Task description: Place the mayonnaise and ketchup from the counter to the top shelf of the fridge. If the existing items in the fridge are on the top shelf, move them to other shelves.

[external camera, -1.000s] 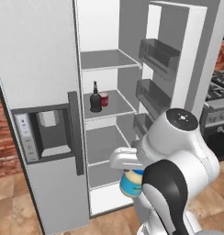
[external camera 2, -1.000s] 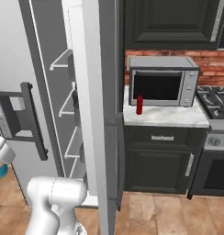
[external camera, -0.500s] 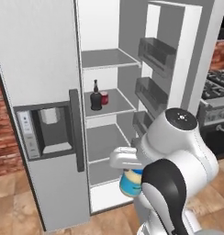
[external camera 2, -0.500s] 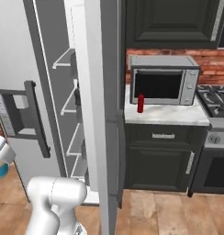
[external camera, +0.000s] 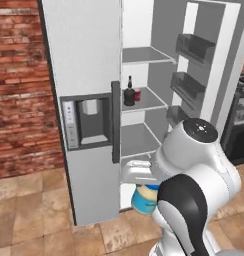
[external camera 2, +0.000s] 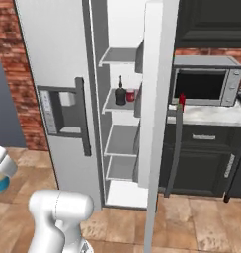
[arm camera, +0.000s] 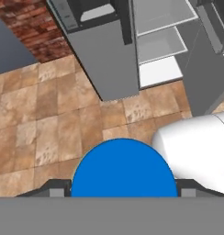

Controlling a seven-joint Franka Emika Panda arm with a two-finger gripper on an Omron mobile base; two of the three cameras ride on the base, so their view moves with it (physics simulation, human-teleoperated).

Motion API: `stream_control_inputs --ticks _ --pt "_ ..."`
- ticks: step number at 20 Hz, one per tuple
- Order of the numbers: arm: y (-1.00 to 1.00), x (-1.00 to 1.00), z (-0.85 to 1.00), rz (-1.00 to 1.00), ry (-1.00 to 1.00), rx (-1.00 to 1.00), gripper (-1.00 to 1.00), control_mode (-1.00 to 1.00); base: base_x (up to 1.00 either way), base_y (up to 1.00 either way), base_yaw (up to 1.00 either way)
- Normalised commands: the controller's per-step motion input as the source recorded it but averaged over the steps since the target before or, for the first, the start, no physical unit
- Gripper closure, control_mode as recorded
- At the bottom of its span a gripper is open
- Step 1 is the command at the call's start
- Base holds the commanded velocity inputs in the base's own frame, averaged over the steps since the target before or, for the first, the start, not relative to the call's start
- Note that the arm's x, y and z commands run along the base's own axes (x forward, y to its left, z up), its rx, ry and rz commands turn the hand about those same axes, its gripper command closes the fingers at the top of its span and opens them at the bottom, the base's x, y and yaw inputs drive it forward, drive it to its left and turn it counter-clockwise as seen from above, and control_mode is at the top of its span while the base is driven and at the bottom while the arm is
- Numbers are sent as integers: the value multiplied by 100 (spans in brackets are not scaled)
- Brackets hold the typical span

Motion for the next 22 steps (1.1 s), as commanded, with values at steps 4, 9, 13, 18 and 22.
stream_control_inputs --ticks 4,9,13,18,22 --pt "0 0 0 0 0 0 100 100 30 39 2" --pt "0 0 0 0 0 0 100 100 4 -34 -1" --pt "0 0 0 0 0 0 100 100 36 -31 -6" --pt "0 0 0 0 0 0 100 100 74 -2 -4" --pt "0 0 0 0 0 0 100 100 74 0 -1"
